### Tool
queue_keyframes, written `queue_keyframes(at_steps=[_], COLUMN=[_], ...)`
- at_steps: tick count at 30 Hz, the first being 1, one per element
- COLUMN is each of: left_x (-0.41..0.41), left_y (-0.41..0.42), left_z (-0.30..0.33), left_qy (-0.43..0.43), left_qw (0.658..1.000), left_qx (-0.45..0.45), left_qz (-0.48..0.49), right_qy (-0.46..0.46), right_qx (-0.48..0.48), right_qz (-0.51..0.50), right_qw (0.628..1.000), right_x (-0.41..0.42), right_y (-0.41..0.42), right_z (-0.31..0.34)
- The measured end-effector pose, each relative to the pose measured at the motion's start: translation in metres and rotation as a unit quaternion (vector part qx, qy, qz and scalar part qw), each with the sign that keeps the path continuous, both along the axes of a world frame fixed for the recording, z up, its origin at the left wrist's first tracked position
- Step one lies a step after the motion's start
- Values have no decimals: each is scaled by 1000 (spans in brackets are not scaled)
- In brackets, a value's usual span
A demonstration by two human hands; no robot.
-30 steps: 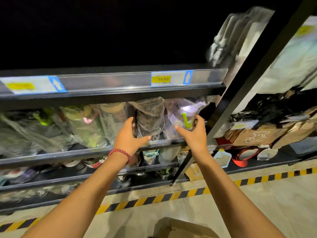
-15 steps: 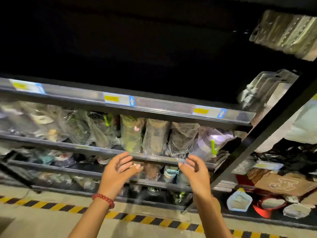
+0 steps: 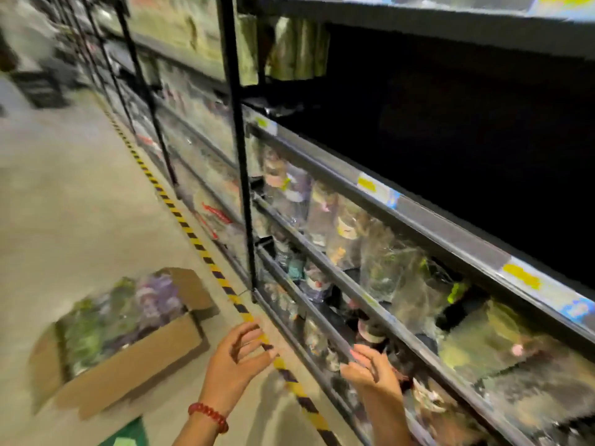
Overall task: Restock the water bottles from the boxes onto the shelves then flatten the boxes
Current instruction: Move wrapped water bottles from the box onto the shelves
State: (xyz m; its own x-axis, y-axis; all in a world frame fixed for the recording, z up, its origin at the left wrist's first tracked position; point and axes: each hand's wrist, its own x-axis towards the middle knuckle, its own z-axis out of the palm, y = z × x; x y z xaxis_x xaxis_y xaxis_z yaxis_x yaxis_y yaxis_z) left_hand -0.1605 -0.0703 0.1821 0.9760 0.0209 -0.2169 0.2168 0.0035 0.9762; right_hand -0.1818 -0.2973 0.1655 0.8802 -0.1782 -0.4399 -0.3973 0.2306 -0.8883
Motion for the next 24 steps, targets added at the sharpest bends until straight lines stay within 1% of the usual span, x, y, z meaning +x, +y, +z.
queue_keyframes(at_steps=[5,9,13,15,18,21,24], left_x=[20,34,21,12,2,-1,14], left_y=[114,193,251,277,308,339,367], left_z=[-3,-3,-11,-15,-24,-37,-55], left_qy=[4,-13,-2,6,36,59,75], left_qw=[995,988,976,964,941,923,906], left_qx=[-25,-23,-21,-25,-36,-21,-23], left_qz=[94,149,216,265,336,380,415], right_qy=[11,2,20,20,26,46,51], right_qx=[-16,-19,-11,-30,-54,-80,-105], right_qz=[140,202,269,308,331,374,408], right_qw=[990,979,963,951,942,923,906], right_x=[59,98,122,132,147,167,192], right_y=[104,192,263,295,340,382,422], right_z=[5,8,4,-3,-18,-33,-50])
